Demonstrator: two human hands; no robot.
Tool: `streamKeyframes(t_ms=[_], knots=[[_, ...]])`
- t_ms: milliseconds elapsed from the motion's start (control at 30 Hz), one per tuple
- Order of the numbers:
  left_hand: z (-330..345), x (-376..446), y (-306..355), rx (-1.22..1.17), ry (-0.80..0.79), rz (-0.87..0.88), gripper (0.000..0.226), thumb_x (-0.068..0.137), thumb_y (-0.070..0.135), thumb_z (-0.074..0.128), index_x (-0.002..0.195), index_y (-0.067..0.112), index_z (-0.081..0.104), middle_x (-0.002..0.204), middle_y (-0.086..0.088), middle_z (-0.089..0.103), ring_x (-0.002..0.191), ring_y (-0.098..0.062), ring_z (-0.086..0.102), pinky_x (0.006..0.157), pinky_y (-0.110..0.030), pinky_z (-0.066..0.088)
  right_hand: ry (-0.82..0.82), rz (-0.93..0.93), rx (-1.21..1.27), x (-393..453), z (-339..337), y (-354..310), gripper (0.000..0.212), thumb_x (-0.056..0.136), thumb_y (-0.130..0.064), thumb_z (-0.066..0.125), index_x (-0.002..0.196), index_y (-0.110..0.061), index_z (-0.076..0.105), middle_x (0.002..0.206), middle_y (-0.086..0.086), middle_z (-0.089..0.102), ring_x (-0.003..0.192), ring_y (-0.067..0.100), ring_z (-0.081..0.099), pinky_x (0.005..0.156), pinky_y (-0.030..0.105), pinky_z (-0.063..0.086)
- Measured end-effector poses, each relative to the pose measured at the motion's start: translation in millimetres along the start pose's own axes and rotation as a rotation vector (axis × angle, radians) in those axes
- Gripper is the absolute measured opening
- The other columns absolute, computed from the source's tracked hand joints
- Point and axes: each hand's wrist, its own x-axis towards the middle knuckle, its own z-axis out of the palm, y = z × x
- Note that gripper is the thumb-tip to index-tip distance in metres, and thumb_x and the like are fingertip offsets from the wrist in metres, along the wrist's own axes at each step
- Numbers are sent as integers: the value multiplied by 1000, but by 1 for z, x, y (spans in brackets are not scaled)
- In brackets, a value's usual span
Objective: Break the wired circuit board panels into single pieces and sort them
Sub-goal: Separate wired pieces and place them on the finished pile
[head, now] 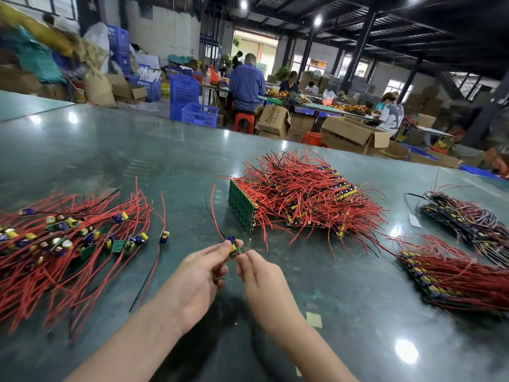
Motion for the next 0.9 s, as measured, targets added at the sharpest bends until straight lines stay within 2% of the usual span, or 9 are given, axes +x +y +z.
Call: streamKeyframes(t_ms=[167, 300, 400, 467, 600, 700, 767, 833, 900], knots=[[-3, 4, -1, -23, 114, 8, 19, 91, 19, 54, 89, 11, 71, 59, 14, 59, 59, -6, 34, 55, -23, 26, -134, 6, -9, -2, 0, -2, 35, 102, -26, 34, 67, -27, 38, 73, 3, 52, 69, 21, 47, 72, 38, 41], [-6, 6, 0, -32, 141, 9, 22, 93, 19, 52, 86, 10, 71, 53, 13, 57, 58, -8, 32, 54, -23, 25, -161, -45, -25, -5, 2, -6, 27, 102, -27, 35, 78, -21, 45, 71, 1, 52, 69, 24, 51, 72, 39, 43], [-9, 7, 2, -36, 108, -51, 25, 92, 25, 53, 85, 12, 74, 55, 12, 57, 60, -8, 35, 56, -23, 28, -152, -48, -55, -4, 0, -6, 27, 102, -28, 35, 80, -21, 49, 77, 10, 62, 77, 30, 58, 76, 41, 45], [-10, 6, 5, -50, 67, -82, 24, 87, 29, 58, 86, 12, 76, 62, 11, 61, 61, -7, 40, 59, -23, 33, -122, -38, -83, -2, -4, -3, 28, 102, -28, 36, 82, -19, 53, 79, 12, 63, 79, 31, 58, 77, 40, 46], [-10, 4, 8, -52, 61, -46, 33, 66, 29, 69, 92, 10, 73, 70, 5, 64, 59, -6, 50, 59, -21, 40, -65, -49, -105, -1, -8, 0, 27, 101, -26, 40, 89, -14, 61, 63, -3, 49, 68, 22, 47, 72, 38, 42], [-11, 3, 10, -87, 79, -35, 26, 62, 22, 71, 85, 10, 69, 68, 0, 65, 56, -7, 56, 52, -19, 48, -30, -78, -130, -1, -10, 0, 25, 100, -23, 42, 92, -14, 64, 80, 4, 65, 80, 25, 57, 78, 37, 43], [-12, 2, 11, -111, 70, -39, 24, 60, 19, 72, 81, 10, 66, 64, -1, 65, 53, -7, 59, 48, -18, 51, -16, -89, -148, -1, -12, 0, 24, 100, -22, 41, 95, -15, 64, 91, 3, 68, 89, 23, 59, 84, 36, 42], [-12, 2, 12, -122, 64, -57, 24, 60, 18, 73, 81, 10, 65, 65, -3, 68, 53, -8, 62, 47, -17, 52, -1, -104, -170, -1, -13, 0, 25, 101, -22, 41, 95, -17, 64, 92, 1, 69, 90, 21, 59, 85, 35, 41], [-11, 2, 13, -127, 65, -95, 23, 60, 20, 73, 79, 9, 66, 66, -4, 69, 52, -8, 62, 47, -18, 52, 11, -137, -213, -1, -14, -1, 25, 101, -23, 40, 91, -18, 62, 83, -3, 66, 85, 20, 58, 82, 33, 38]])
